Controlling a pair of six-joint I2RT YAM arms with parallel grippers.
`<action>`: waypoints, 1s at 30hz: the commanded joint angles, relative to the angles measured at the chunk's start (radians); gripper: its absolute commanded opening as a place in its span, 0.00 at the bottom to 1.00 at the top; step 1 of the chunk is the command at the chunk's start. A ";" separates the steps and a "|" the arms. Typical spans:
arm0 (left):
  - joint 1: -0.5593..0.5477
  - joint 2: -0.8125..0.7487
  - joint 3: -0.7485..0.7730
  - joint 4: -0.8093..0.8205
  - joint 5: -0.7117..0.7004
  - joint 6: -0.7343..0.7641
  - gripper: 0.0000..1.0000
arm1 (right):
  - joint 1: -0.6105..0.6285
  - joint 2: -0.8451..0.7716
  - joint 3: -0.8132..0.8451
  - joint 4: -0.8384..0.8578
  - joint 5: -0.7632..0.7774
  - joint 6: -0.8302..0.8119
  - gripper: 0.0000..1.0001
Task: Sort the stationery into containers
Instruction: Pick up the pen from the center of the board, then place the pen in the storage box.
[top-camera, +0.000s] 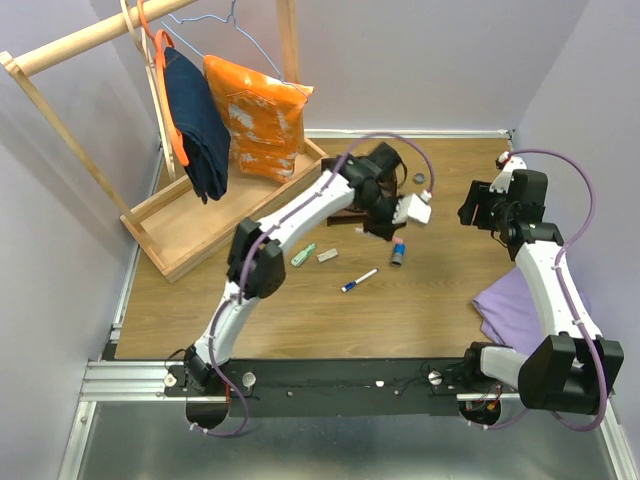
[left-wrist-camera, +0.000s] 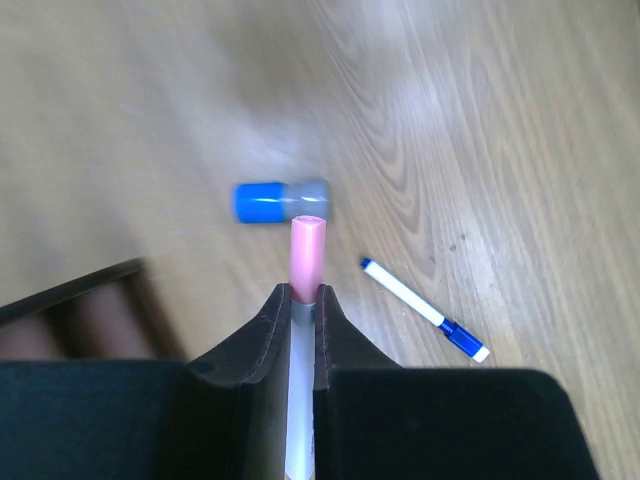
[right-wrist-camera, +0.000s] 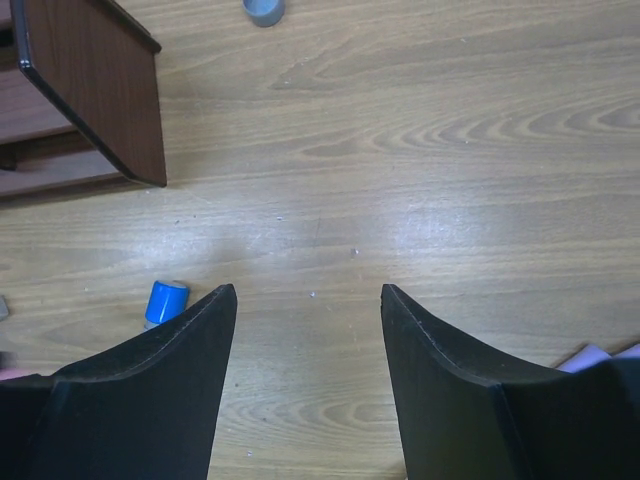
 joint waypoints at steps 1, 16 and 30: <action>0.093 -0.188 -0.074 0.128 0.160 -0.175 0.02 | -0.022 -0.020 0.024 -0.003 -0.012 0.020 0.67; 0.432 -0.286 -0.690 2.131 0.499 -1.526 0.04 | -0.054 0.026 0.086 -0.063 -0.018 0.019 0.66; 0.529 -0.130 -0.560 2.195 0.484 -1.563 0.03 | -0.077 0.087 0.126 -0.084 0.001 -0.006 0.65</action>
